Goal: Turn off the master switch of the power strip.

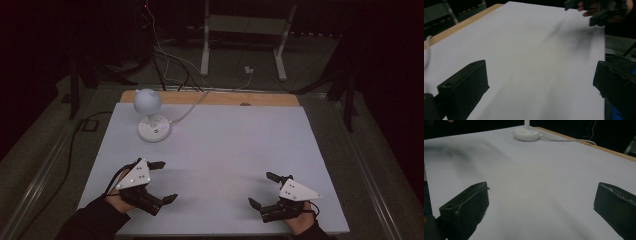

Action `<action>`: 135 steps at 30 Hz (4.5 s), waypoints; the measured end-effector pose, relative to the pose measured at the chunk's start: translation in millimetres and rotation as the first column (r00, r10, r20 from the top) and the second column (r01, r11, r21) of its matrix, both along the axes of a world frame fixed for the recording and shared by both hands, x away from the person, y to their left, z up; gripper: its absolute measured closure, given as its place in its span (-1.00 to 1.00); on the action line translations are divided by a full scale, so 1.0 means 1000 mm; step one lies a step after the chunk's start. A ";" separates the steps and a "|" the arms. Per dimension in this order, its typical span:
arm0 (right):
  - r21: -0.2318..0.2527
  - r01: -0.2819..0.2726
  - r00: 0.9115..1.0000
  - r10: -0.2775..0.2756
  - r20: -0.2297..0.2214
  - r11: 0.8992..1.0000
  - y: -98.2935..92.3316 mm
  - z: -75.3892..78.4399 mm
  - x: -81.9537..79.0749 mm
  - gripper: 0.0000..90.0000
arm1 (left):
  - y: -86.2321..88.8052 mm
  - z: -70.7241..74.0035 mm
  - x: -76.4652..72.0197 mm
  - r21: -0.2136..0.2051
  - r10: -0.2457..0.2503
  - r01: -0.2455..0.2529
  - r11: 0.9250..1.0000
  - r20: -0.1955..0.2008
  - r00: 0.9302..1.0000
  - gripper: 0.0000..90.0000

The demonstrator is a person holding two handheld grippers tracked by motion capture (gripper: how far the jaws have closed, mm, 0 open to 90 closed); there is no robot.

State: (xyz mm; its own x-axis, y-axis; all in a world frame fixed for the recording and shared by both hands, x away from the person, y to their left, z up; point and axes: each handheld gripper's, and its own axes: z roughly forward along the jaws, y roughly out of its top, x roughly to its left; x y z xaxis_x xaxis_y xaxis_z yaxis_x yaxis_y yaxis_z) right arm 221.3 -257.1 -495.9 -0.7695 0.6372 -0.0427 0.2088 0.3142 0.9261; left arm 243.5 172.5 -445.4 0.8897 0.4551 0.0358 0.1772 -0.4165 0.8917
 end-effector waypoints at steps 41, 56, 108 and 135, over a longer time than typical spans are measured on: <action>0.011 -0.004 1.000 0.004 0.000 1.000 -0.002 0.001 -0.001 -1.00 | -0.003 0.008 0.080 -0.076 0.344 -0.346 0.935 -0.031 0.938 -0.99; 0.009 0.006 1.000 -0.006 -0.002 1.000 -0.002 0.000 0.001 -1.00 | -0.008 0.000 0.105 -0.099 0.403 -0.408 0.908 -0.063 0.913 -0.99; 0.011 0.014 1.000 -0.014 -0.005 1.000 -0.004 0.000 0.001 -1.00 | -0.003 -0.042 0.170 0.062 0.651 -0.649 0.758 -0.014 0.759 0.91; 0.003 0.009 1.000 -0.009 -0.002 1.000 -0.005 0.000 0.000 -1.00 | -0.014 -0.066 0.184 0.184 0.676 -0.676 0.714 0.072 0.733 1.00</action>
State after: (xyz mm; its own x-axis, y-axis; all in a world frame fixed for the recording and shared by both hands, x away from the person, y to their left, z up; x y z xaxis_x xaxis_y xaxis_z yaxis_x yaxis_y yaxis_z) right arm 221.2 -261.7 -495.7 -0.7638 0.6443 -0.0394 0.2132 0.3095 0.9267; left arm 427.7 158.3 -511.4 0.3477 0.9196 0.1828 0.4764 -0.3412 0.8103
